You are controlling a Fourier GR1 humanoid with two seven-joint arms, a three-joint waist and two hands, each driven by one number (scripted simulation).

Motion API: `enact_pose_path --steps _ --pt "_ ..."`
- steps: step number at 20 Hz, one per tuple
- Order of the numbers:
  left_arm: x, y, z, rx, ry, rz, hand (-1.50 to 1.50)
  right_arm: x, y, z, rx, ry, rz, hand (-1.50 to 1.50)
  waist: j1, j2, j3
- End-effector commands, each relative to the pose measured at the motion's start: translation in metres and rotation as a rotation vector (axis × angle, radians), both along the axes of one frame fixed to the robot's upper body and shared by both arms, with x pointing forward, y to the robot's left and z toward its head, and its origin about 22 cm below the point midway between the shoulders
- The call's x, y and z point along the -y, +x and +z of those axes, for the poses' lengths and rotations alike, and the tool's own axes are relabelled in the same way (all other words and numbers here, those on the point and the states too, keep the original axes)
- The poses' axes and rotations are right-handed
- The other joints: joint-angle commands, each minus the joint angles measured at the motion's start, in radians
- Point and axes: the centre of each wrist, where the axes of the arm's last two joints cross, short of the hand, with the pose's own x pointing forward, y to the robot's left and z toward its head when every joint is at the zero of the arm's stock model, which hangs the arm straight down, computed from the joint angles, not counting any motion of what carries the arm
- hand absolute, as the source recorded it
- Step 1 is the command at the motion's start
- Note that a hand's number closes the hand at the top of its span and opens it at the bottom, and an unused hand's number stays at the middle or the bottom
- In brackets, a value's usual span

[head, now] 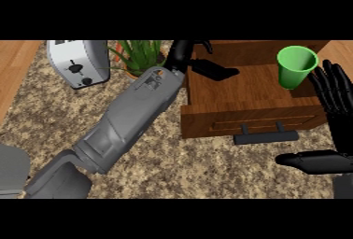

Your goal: Pick up the cup, place it into the drawer and close the drawer

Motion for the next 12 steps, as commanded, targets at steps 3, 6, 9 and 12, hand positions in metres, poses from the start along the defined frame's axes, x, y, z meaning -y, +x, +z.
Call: enact_pose_path --steps 3,6,9,12 --pt "-0.004 -0.003 -0.023 -0.027 0.158 0.013 -1.50 -0.002 -0.001 -0.002 0.013 0.015 0.009 -1.50 -0.012 0.003 0.000" --pt "0.008 -0.013 -0.024 -0.020 0.169 0.031 -1.50 -0.004 0.007 0.006 0.013 0.002 0.005 -1.50 -0.019 0.003 0.000" --pt "0.009 -0.012 -0.017 0.014 0.113 0.031 -1.50 -0.007 0.003 0.009 0.003 0.018 0.033 -1.50 -0.009 0.002 -0.001" --pt "0.014 -0.017 -0.014 0.067 0.054 0.012 -1.50 0.000 -0.006 0.005 -0.012 0.103 0.090 -1.50 0.004 -0.004 -0.001"
